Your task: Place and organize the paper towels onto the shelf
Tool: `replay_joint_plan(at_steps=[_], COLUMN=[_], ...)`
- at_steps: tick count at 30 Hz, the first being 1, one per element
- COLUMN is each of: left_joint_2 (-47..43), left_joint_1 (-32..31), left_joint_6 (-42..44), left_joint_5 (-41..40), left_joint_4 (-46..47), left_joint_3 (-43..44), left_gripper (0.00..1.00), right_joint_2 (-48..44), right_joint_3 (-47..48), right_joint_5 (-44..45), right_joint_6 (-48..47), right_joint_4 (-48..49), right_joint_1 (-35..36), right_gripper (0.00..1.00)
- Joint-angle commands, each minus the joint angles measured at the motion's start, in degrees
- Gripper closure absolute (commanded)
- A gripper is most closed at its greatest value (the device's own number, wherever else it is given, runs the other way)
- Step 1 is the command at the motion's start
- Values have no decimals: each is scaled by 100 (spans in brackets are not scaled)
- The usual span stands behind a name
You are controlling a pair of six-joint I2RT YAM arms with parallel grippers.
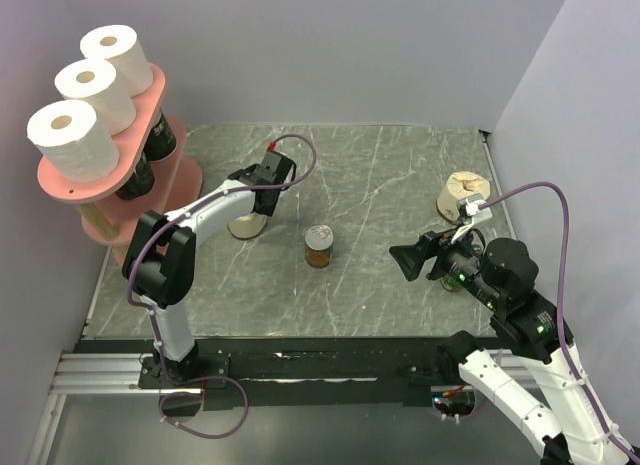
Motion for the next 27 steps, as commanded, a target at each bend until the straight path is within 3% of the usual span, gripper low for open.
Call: replay_joint_plan(at_steps=[1, 12, 27], left_joint_2=[20, -7, 239], left_joint_1=[135, 697, 1303], left_joint_6=[78, 641, 1449], left_joint_5=[-369, -1362, -1293], left_joint_4=[-423, -485, 139], left_joint_3=[120, 665, 920], left_gripper=[61, 62, 61], right_joint_2=[-101, -136, -171], right_joint_3=[316, 237, 255], right_joint_5=[21, 4, 241], right_joint_6=[-73, -82, -240], right_joint_4=[18, 88, 70], right_joint_1=[36, 27, 27], right_gripper=[10, 10, 9])
